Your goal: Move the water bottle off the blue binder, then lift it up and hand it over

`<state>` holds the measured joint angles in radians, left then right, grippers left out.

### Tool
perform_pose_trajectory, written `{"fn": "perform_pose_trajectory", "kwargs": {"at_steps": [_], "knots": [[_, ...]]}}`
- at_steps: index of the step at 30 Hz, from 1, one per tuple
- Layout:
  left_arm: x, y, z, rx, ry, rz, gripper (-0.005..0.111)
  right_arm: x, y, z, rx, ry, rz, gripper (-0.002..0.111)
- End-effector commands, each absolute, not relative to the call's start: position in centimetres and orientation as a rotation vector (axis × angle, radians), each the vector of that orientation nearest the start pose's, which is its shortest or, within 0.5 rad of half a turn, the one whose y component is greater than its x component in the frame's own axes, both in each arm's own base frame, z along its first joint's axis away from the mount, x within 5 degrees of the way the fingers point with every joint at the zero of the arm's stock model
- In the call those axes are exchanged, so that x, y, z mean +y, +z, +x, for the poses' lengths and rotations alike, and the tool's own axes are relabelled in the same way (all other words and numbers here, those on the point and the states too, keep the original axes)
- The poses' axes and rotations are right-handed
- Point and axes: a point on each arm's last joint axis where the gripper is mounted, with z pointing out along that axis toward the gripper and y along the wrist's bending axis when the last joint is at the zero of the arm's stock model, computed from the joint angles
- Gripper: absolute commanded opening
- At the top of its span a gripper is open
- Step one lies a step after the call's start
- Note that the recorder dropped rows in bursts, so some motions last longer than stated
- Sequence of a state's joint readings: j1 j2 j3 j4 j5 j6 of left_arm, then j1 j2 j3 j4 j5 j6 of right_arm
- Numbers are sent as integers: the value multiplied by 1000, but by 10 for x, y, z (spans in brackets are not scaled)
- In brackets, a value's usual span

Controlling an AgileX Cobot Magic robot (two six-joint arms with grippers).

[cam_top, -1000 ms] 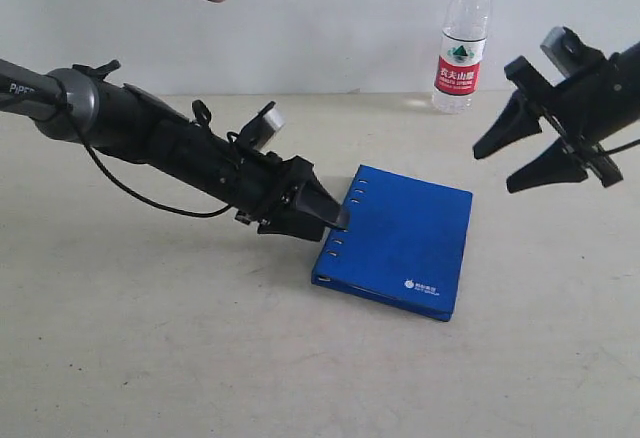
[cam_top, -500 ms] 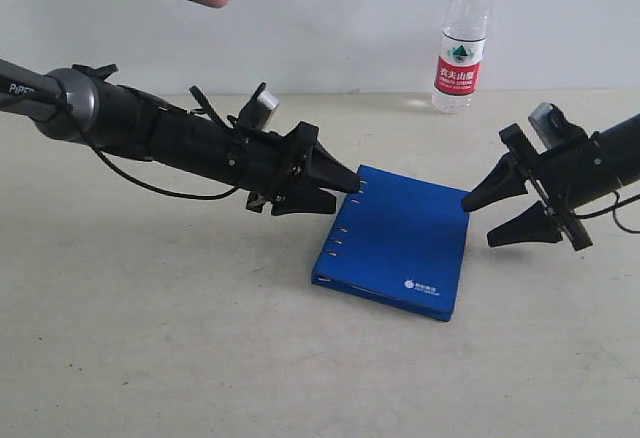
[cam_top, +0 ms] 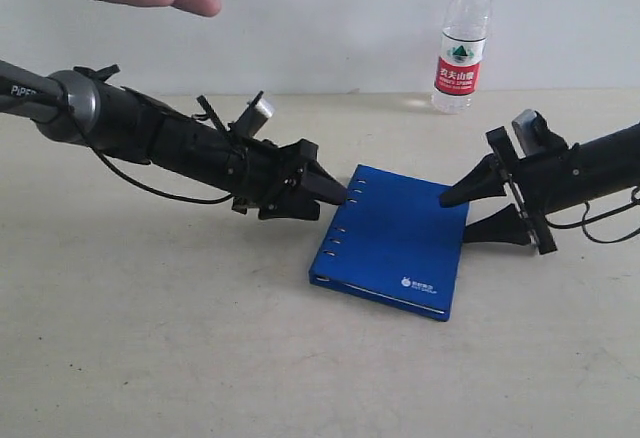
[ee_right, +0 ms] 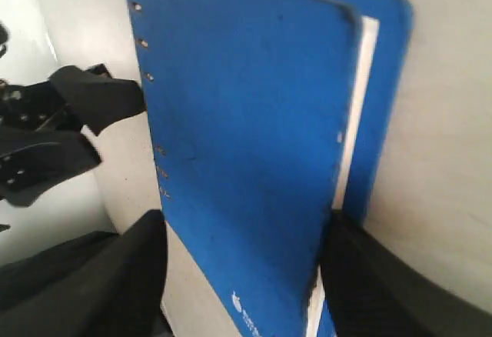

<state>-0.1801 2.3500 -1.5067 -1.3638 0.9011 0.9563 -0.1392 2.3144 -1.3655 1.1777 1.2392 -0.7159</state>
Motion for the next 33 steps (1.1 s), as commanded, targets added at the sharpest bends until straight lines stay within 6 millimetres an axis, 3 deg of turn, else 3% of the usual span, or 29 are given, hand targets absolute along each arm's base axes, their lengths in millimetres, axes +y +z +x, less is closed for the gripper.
{"fn": "perform_pose_trajectory", "kwargs": {"at_steps": [1,16,20,27,33], "knots": [[-154,74,426,2578,-1392,212,55,35,79,405,2603,1621,126,53],[-159,90,421,2423,-1734,227,55,62,80,403,2601,1632,-15,52],[-148,93,426,2385,-1756,177,55,67,95,403,2589,1610,-74,52],[-120,93,434,2360,-1739,104,55,68,141,403,2503,1550,-174,52],[-108,93,437,2352,-1725,73,55,70,144,403,2501,1549,-187,52]]}}
